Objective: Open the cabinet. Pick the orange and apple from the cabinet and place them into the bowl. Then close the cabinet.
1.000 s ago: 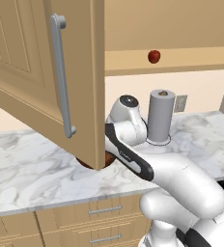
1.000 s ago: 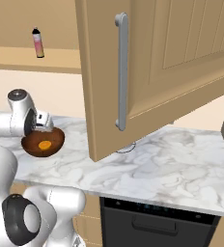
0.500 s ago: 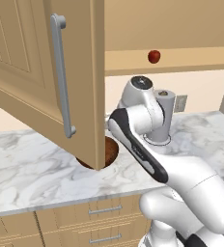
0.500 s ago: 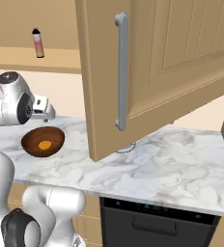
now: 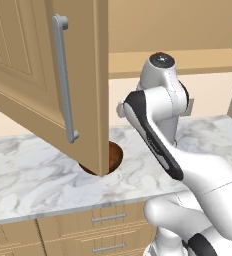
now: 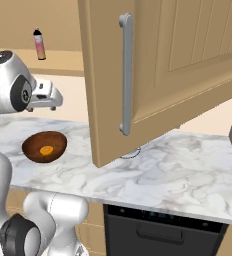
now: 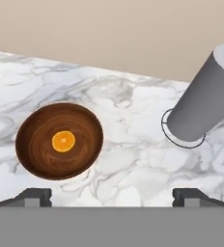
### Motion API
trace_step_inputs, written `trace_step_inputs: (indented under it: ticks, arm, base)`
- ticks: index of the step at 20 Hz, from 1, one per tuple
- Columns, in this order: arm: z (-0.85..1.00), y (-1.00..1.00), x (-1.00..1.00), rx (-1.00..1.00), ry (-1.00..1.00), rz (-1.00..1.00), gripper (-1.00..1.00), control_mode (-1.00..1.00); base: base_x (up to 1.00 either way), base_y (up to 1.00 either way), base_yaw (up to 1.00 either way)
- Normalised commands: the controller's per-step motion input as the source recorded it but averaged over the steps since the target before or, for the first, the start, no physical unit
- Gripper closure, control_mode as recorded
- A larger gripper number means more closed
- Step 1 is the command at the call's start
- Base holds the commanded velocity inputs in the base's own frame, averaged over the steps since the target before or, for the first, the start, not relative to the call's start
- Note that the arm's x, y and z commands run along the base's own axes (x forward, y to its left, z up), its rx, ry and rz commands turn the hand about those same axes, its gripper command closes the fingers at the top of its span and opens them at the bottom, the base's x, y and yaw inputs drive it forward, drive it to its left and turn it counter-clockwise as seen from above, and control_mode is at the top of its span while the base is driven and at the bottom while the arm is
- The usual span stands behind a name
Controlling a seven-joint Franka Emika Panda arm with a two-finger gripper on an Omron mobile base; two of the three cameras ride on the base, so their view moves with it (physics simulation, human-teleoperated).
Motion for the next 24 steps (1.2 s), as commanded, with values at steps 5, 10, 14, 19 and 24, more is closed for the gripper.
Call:
trace_step_inputs:
  ticks: [5, 10, 14, 19, 24]
  arm:
    - [0.46, -0.44, 0.0, -0.05, -0.08, -0.05, -1.0, -1.0]
    - [0.25, -0.41, -0.02, -0.03, -0.23, -0.06, -1.0, -1.0]
    - [0.17, -0.34, -0.02, -0.01, -0.31, -0.06, -1.0, -1.0]
    - [0.29, -0.25, 0.0, 0.0, -0.24, -0.06, -1.0, -1.0]
    - [0.38, -0.23, 0.0, 0.0, -0.13, -0.05, -1.0, -1.0]
  base:
    - [0.0, 0.0, 0.0]
    - [0.0, 0.0, 0.0]
    - [0.0, 0.0, 0.0]
    - [0.0, 0.0, 0.0]
    - [0.0, 0.0, 0.0]
